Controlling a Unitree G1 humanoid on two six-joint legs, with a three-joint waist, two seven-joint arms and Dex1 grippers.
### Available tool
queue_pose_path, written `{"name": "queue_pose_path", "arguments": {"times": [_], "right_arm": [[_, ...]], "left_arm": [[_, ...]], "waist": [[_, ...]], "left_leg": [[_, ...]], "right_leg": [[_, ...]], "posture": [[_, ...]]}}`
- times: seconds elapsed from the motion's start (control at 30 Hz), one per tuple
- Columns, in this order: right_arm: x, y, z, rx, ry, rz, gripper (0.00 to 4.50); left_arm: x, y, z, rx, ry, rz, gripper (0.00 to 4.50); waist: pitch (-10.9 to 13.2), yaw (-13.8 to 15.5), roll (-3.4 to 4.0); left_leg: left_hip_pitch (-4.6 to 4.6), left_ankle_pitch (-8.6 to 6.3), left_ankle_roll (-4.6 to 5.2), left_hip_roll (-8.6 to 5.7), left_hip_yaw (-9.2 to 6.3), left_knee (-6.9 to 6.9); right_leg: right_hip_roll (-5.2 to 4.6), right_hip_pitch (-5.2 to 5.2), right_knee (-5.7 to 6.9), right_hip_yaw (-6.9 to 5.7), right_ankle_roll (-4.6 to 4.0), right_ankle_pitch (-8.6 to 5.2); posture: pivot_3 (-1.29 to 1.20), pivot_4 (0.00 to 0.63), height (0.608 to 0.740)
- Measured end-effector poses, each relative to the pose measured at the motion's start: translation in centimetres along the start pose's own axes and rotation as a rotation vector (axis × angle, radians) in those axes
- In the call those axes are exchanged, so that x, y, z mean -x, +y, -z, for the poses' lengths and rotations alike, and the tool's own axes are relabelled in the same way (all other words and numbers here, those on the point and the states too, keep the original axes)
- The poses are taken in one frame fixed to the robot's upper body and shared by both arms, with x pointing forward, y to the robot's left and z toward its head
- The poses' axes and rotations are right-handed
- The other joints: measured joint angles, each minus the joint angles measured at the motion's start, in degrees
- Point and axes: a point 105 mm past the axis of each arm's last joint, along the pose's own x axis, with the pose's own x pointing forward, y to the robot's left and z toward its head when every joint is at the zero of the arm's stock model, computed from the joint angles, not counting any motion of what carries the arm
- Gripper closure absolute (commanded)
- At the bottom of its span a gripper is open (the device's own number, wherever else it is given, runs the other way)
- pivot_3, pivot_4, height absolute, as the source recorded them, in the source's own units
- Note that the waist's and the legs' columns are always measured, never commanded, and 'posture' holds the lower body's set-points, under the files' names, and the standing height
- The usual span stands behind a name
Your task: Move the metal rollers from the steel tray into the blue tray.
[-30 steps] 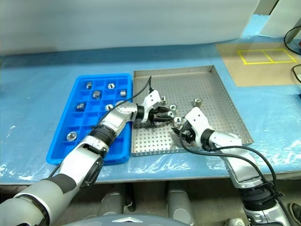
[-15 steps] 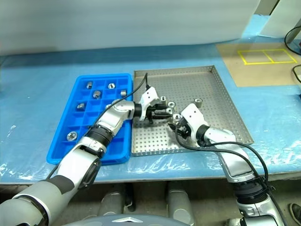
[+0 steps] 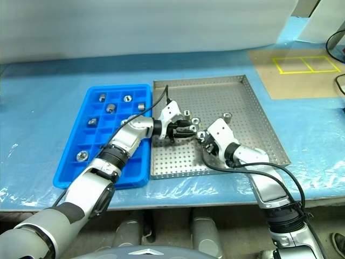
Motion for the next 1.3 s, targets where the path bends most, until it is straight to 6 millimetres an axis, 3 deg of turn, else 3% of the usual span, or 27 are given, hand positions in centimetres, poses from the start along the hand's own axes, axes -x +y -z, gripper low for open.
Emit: {"name": "queue_pose_path", "arguments": {"times": [0.17, 0.57, 0.63, 0.77, 0.9, 1.03, 1.2, 1.3], "right_arm": [[2.0, -0.3, 1.2, 0.252, 0.062, -0.045, 2.91], [2.6, -1.8, 0.3, 0.514, 0.044, -0.021, 2.91], [3.1, -2.8, 1.0, 0.575, 0.096, 0.006, 2.91], [5.4, -6.8, 3.8, 0.706, 0.286, 0.118, 2.91], [5.3, -7.1, 3.1, 0.833, 0.261, 0.141, 2.91], [5.0, -7.1, 2.5, 0.759, 0.203, 0.17, 2.91], [4.4, -6.4, 1.7, 0.494, 0.117, 0.178, 2.91], [4.4, -5.5, 2.3, 0.346, 0.116, 0.127, 2.91]], "left_arm": [[-1.1, -1.3, 0.3, 0.007, 0.002, 0.048, 2.72], [-1.2, -1.2, -1.2, -0.022, -0.047, 0.029, 2.72], [-1.1, -1.2, -1.1, -0.02, -0.047, 0.032, 2.72], [0.5, 0.2, 0.3, -0.004, -0.003, -0.023, 2.72], [-0.3, -0.5, 0.0, 0.0, -0.018, -0.001, 2.72], [-0.5, -0.7, -0.1, -0.002, -0.019, 0.008, 2.72], [-0.4, -0.5, 0.0, -0.004, -0.014, 0.0, 2.72], [-0.3, -0.4, 0.1, -0.005, -0.011, -0.004, 2.72]], "waist": [[0.0, 0.4, -0.01], [0.0, -0.1, -0.01], [0.0, 0.0, -0.01], [0.0, -0.3, -0.01], [0.0, -0.3, -0.01], [0.0, -0.4, 0.0], [0.0, -0.2, 0.01], [0.0, -0.1, 0.01]], "left_leg": [[-0.02, -0.06, 0.06, -0.04, 0.03, 0.01], [-0.04, -0.05, 0.13, -0.04, 0.02, 0.03], [-0.06, -0.05, 0.19, -0.06, 0.02, 0.06], [-0.05, -0.08, 0.16, -0.05, 0.03, 0.11], [-0.03, -0.09, 0.15, -0.04, 0.03, 0.1], [-0.03, -0.05, 0.21, -0.03, 0.03, 0.1], [-0.08, -0.03, 0.26, -0.02, 0.02, 0.13], [-0.07, -0.03, 0.29, -0.02, 0.02, 0.13]], "right_leg": [[-0.07, 0.02, -0.04, 0.0, 0.0, 0.0], [-0.06, 0.0, -0.04, 0.0, 0.03, 0.01], [-0.08, 0.02, -0.04, 0.0, 0.03, 0.01], [-0.07, 0.0, -0.03, 0.0, 0.04, 0.01], [-0.06, 0.0, -0.03, -0.01, 0.05, 0.01], [-0.06, -0.01, -0.02, 0.0, 0.04, 0.01], [-0.05, -0.01, -0.01, -0.02, 0.03, 0.01], [-0.06, 0.02, -0.02, -0.03, 0.03, 0.01]], "posture": [[-0.39, 0.15, 0.74], [-0.39, 0.15, 0.74], [-0.4, 0.15, 0.74], [-0.4, 0.15, 0.74], [-0.4, 0.15, 0.74], [-0.4, 0.15, 0.74], [-0.39, 0.15, 0.74], [-0.39, 0.15, 0.74]]}}
